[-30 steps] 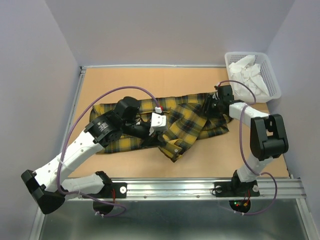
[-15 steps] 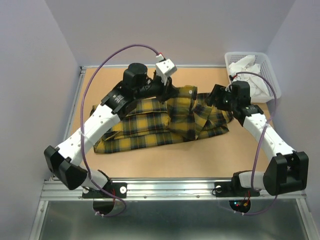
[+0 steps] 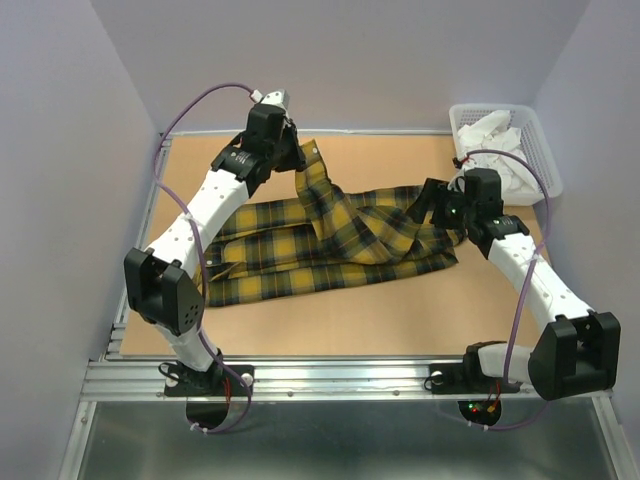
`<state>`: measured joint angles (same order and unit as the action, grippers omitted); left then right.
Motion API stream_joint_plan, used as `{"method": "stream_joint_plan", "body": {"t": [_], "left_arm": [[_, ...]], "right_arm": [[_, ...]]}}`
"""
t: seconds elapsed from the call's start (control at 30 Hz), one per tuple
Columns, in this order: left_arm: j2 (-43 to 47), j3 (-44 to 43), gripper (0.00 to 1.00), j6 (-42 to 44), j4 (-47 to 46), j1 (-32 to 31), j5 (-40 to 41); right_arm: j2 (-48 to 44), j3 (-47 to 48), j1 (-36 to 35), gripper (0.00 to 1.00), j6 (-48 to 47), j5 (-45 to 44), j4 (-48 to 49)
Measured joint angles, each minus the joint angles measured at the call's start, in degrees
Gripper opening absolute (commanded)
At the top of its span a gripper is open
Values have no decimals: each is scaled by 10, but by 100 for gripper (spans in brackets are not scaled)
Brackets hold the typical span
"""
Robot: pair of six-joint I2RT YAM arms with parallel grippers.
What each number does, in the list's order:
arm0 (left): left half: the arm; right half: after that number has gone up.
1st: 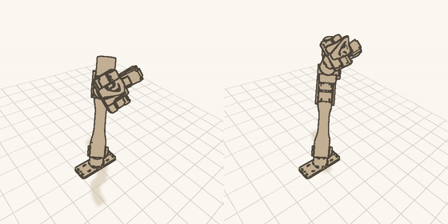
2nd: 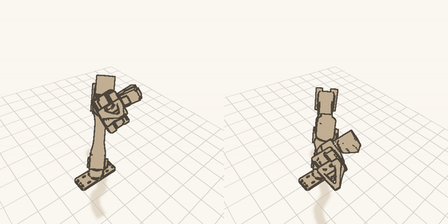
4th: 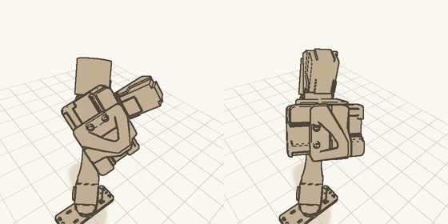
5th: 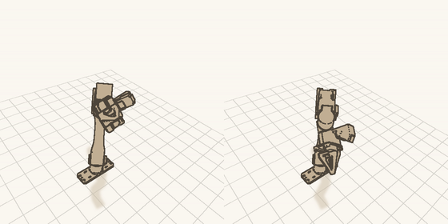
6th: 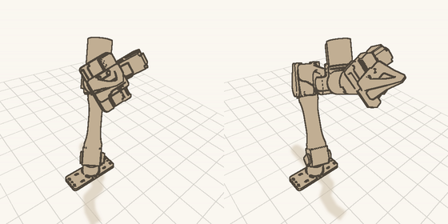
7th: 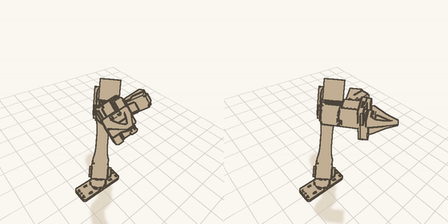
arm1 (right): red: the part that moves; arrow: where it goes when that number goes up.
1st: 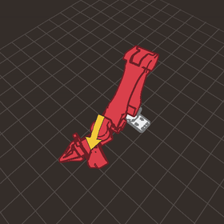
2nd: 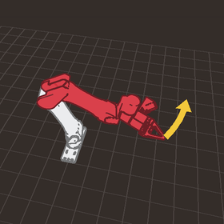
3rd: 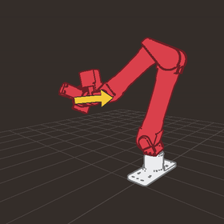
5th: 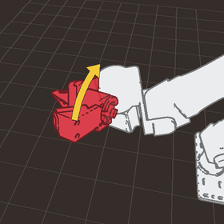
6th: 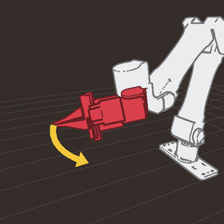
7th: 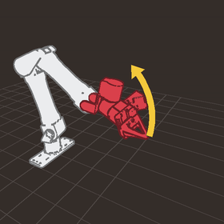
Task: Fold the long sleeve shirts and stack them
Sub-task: Fold the shirt
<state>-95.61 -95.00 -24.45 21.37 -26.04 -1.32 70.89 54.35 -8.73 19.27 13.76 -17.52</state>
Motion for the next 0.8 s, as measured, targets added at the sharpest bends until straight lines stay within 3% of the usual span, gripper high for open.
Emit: {"method": "stream_joint_plan", "body": {"t": [0.33,0.8], "left_arm": [[54,68,0,-85,74,-1,118],[76,83,0,-100,86,25,152]], "right_arm": [[58,0,-10,83,-38,97,0],[171,2,-71,72,-112,195,0]]}}
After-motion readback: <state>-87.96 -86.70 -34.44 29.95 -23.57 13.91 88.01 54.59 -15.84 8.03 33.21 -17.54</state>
